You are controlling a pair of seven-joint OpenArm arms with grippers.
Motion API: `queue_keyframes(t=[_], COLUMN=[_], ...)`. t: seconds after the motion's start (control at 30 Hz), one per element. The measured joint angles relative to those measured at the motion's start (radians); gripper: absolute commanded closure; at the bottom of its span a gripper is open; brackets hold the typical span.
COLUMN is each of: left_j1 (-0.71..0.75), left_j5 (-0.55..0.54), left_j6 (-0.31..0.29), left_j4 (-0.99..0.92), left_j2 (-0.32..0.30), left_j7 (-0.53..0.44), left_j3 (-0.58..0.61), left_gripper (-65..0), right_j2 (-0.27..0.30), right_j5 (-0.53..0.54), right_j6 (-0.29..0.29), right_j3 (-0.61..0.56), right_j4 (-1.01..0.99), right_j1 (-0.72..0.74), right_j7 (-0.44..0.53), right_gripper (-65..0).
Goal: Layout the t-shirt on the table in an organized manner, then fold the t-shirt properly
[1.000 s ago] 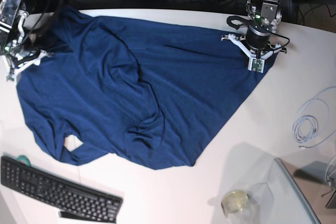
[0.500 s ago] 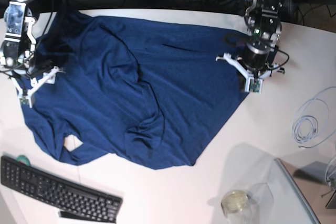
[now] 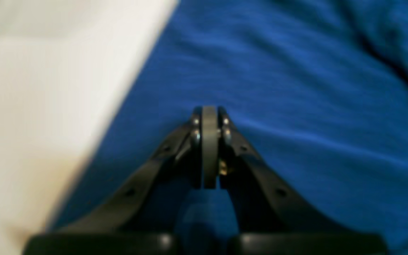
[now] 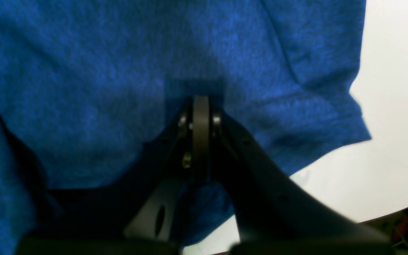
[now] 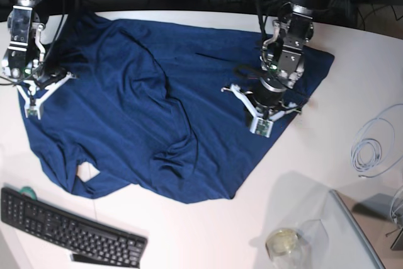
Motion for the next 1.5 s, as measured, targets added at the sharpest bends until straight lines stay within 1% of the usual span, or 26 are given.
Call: queue_keyframes(t=[0.07,0.1,0.13,0.27,0.33,0.37,0.43,0.47,0.57,0.67,0.8,0.87,0.93,0.97,1.0,1.03,1.07,1.1,1.13,1.2,1.23,1.27,1.3,1.37,1.4,1.5], left_j1=[-0.019,-0.036,-0.057,-0.082,-0.063,-0.063,-0.076,-0.080,-0.087,-0.103,-0.129,-0.144,-0.140,-0.130,-0.113,-0.093,-0.073,-0.045,-0.014,0.076,0.122,0.156,0.193,0.249,0.270,0.326], left_j5=[-0.001,-0.007,-0.006,-0.006,-0.011,-0.014,-0.012,-0.010,-0.004,-0.002,0.000,0.000,-0.003,-0.009,-0.011,-0.013,-0.015,-0.013,-0.012,-0.005,-0.006,-0.007,-0.008,-0.014,-0.006,0.004], left_j6=[0.001,0.000,0.003,0.014,0.001,-0.008,-0.001,0.002,0.010,0.010,0.016,0.017,0.014,0.008,0.004,0.006,0.006,0.008,0.016,0.021,0.017,-0.007,-0.046,-0.087,-0.083,-0.077], left_j4=[-0.066,-0.100,-0.129,-0.156,-0.157,-0.158,-0.161,-0.163,-0.166,-0.173,-0.190,-0.187,-0.139,-0.099,-0.050,-0.002,0.040,0.086,0.126,0.221,0.259,0.285,0.309,0.327,0.330,0.335], left_j2=[0.000,-0.005,-0.009,-0.020,-0.026,-0.028,-0.037,-0.042,-0.038,-0.037,-0.032,-0.032,-0.030,-0.026,-0.023,-0.024,-0.026,-0.029,-0.032,-0.038,-0.041,-0.040,-0.035,-0.029,-0.030,-0.038], left_j7=[0.005,-0.032,-0.029,-0.019,-0.059,-0.056,-0.022,-0.016,-0.008,0.003,0.011,0.011,0.016,0.014,0.026,0.052,0.094,0.129,0.137,0.140,0.142,0.142,0.139,0.122,0.112,0.051], left_j3=[0.000,-0.001,-0.002,-0.028,-0.066,-0.093,-0.147,-0.162,-0.167,-0.172,-0.173,-0.178,-0.185,-0.205,-0.237,-0.273,-0.306,-0.336,-0.365,-0.394,-0.394,-0.393,-0.393,-0.391,-0.391,-0.396], left_gripper=[0.0,0.0,0.0,0.0,0.0,0.0,0.0,0.0,0.0,0.0,0.0,0.0,0.0,0.0,0.0,0.0,0.0,0.0,0.0,0.0,0.0,0.0,0.0,0.0,0.0,0.0], right_j2=[0.004,0.006,0.014,0.069,0.089,0.100,0.116,0.118,0.111,0.094,0.085,0.086,0.092,0.097,0.104,0.114,0.120,0.129,0.137,0.127,0.102,0.080,0.056,0.021,0.010,0.007], right_j5=[0.004,-0.006,-0.012,0.005,0.010,0.009,-0.015,-0.011,-0.011,-0.008,-0.001,0.000,0.000,0.000,0.005,0.009,0.002,-0.005,-0.009,-0.017,-0.019,-0.008,-0.003,0.012,0.010,-0.005], right_j6=[0.000,-0.002,-0.002,-0.002,-0.003,-0.004,-0.003,0.003,0.018,0.022,0.037,0.037,0.038,0.038,0.042,0.048,0.050,0.060,0.098,0.205,0.259,0.304,0.342,0.359,0.356,0.356], right_j3=[0.000,0.001,0.002,0.001,-0.002,-0.013,-0.069,-0.101,-0.197,-0.265,-0.331,-0.370,-0.385,-0.383,-0.371,-0.352,-0.327,-0.298,-0.275,-0.246,-0.236,-0.235,-0.238,-0.253,-0.253,-0.246], right_j4=[-0.046,-0.081,-0.134,-0.383,-0.487,-0.541,-0.646,-0.694,-0.797,-0.857,-0.917,-0.911,-0.885,-0.853,-0.803,-0.733,-0.650,-0.537,-0.431,-0.219,-0.125,-0.056,0.008,0.108,0.138,0.148], right_j1=[0.013,0.036,0.072,0.239,0.304,0.342,0.426,0.462,0.547,0.615,0.667,0.682,0.694,0.695,0.693,0.680,0.655,0.608,0.561,0.428,0.357,0.303,0.243,0.152,0.127,0.098], right_j7=[0.004,0.010,0.016,0.183,0.237,0.249,0.267,0.307,0.351,0.355,0.396,0.406,0.401,0.385,0.335,0.272,0.235,0.195,0.155,0.056,0.004,-0.031,-0.054,-0.071,-0.066,-0.039], right_gripper=[0.0,0.0,0.0,0.0,0.0,0.0,0.0,0.0,0.0,0.0,0.0,0.0,-0.2,-0.2,-0.3,-0.5,-1.2,-3.8,-7.1,-17.7,-24.3,-30.6,-37.2,-49.5,-52.4,-52.8])
